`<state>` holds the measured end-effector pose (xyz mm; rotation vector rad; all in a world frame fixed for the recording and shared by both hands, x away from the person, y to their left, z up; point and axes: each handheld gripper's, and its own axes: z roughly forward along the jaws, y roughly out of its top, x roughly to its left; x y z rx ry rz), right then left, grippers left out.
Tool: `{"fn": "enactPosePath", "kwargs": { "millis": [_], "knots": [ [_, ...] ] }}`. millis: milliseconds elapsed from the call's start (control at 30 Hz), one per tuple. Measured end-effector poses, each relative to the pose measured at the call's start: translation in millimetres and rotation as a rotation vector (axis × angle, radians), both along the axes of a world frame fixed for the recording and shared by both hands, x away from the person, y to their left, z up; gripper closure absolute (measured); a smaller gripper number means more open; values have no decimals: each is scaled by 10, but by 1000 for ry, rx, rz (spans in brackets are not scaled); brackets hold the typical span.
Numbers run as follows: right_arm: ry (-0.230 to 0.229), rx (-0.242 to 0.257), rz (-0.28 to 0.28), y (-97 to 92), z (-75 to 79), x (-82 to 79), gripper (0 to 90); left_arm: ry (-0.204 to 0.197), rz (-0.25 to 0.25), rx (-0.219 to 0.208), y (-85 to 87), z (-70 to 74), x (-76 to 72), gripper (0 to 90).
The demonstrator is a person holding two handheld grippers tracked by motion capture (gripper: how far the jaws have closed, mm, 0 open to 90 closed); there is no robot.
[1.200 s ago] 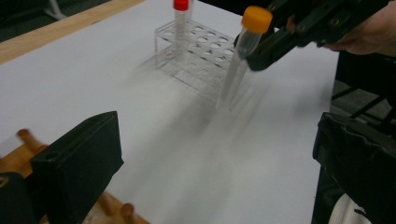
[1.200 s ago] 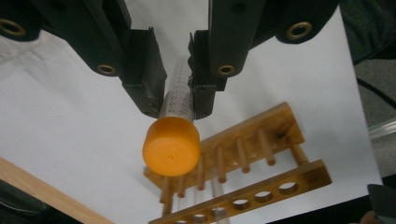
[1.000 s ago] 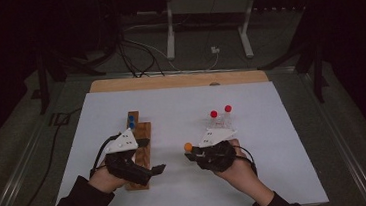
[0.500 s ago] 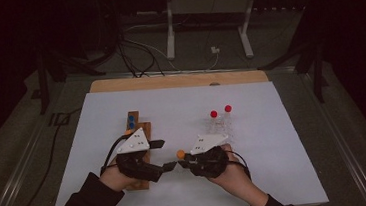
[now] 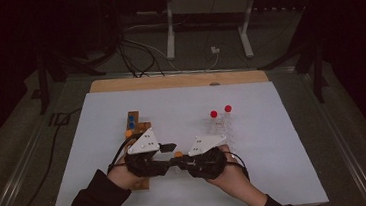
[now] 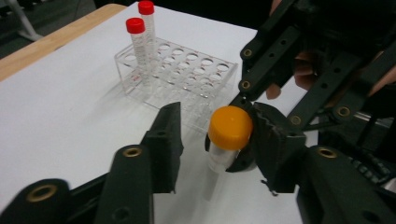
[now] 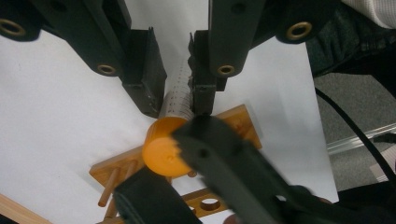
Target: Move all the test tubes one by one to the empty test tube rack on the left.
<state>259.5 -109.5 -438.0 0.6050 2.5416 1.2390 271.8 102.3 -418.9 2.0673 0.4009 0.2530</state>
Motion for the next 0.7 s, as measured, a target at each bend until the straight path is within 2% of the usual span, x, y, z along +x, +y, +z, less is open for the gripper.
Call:
{"fn": "enactPosePath", "kwargs": {
  "millis": [300, 467, 600, 667, 700],
  "knots": [
    [-1, -1, -5, 5, 6, 8, 754, -7, -25, 14, -27, 7, 4, 702],
    [-2, 2, -13, 0, 10, 17, 753, -18, -17, 16, -34, 18, 10, 717],
    [-11, 12, -7, -13, 34, 19, 742, -11, -19, 3, -12, 54, 33, 718],
    [-14, 27, -11, -27, 53, 17, 671, -37, 7, 17, 6, 88, 36, 719],
    [-20, 29, -12, -36, 65, 14, 629, -28, 2, 9, 34, 113, 50, 719]
  ]
}}
